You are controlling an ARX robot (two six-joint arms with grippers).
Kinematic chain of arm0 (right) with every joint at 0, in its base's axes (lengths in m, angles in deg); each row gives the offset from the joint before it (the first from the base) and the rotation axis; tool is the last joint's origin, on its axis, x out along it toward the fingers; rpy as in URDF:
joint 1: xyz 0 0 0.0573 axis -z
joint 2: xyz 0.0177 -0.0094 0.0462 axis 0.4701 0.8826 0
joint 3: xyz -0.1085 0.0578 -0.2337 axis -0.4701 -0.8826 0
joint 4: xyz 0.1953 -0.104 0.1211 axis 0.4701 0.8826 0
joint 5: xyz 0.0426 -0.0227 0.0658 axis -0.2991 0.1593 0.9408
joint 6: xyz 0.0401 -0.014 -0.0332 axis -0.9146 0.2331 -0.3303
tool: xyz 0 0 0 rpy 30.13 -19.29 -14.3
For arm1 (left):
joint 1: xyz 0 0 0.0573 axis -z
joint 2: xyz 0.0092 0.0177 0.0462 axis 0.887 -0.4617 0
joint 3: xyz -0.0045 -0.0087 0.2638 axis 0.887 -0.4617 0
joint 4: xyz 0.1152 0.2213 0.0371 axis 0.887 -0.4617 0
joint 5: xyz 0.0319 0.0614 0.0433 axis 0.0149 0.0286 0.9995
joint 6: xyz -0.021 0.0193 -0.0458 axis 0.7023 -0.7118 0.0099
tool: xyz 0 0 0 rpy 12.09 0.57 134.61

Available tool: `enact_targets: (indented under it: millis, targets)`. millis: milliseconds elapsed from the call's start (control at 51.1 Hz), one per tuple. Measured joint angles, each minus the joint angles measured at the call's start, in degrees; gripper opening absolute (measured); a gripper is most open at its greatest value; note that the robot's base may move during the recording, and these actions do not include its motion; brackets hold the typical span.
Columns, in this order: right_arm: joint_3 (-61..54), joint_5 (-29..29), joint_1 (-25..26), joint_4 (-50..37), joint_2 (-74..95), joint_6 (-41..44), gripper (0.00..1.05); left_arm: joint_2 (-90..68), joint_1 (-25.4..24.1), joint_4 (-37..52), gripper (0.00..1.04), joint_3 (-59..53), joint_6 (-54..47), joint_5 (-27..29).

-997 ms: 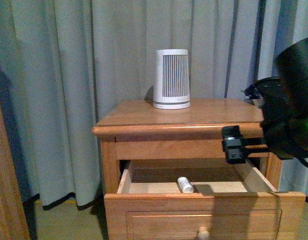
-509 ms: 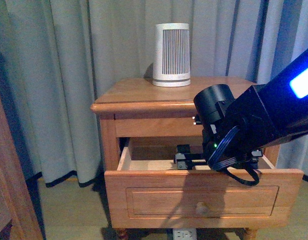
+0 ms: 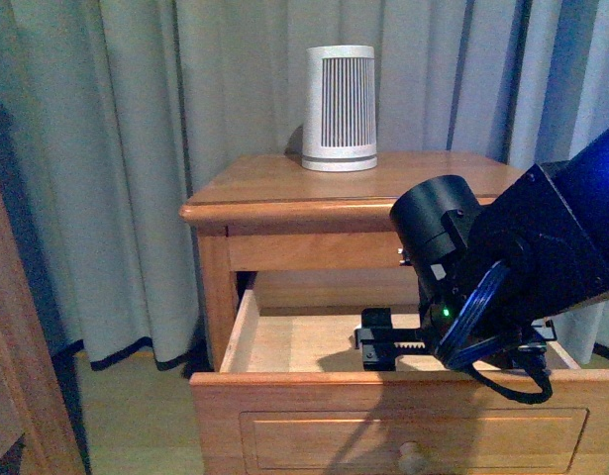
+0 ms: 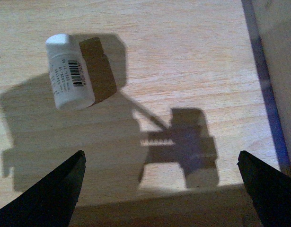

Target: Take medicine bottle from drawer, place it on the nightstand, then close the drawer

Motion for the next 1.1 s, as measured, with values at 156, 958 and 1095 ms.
enact_targets:
  millis: [156, 958, 1095]
  targets:
    - [5.7, -0.2, 0.6, 5.7, 1.0, -0.4, 0.98, 0.0, 0.0, 0.0, 0.98, 0.0, 0.0, 0.0]
    - [32.4, 2.9, -1.2, 12.6, 21.7, 1.4, 0.98, 0.0, 0.0, 0.0, 0.98, 0.0, 0.0, 0.0]
    - [33.8, 2.9, -1.9, 13.0, 23.5, 1.6, 0.91, 0.0, 0.0, 0.0, 0.98, 0.0, 0.0, 0.0]
